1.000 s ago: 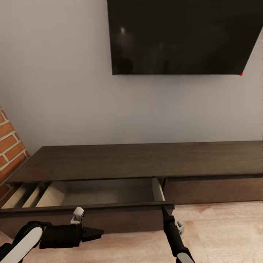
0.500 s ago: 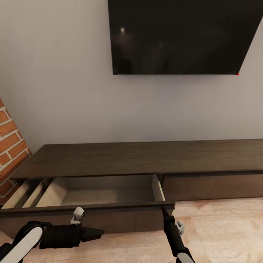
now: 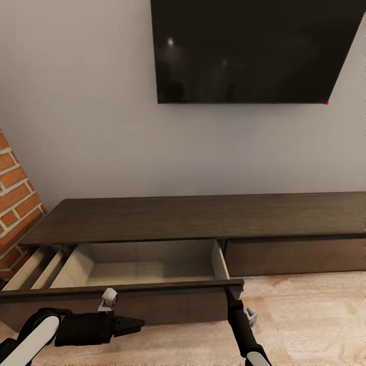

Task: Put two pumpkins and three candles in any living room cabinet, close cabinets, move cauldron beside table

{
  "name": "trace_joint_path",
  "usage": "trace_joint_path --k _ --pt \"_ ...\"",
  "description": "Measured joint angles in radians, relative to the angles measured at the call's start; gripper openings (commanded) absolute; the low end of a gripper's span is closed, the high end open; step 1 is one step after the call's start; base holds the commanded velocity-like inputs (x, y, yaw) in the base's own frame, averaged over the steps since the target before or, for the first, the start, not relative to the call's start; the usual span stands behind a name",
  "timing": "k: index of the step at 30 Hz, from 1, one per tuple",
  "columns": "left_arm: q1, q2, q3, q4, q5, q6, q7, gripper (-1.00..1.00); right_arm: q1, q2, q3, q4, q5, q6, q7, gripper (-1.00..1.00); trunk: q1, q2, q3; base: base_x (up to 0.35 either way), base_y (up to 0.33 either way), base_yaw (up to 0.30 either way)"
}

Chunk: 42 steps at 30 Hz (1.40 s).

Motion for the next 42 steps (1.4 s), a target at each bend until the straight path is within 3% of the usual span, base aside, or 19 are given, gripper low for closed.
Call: trace_joint_path --k 42 --pt "0.0 0.0 0.0 0.0 0.0 0.0 0.0 1.0 0.0 -0.001 -0.001 0.001 -0.001 0.0 0.002 -1.0 0.0 0.0 0.0 -0.056 0.0 0.0"
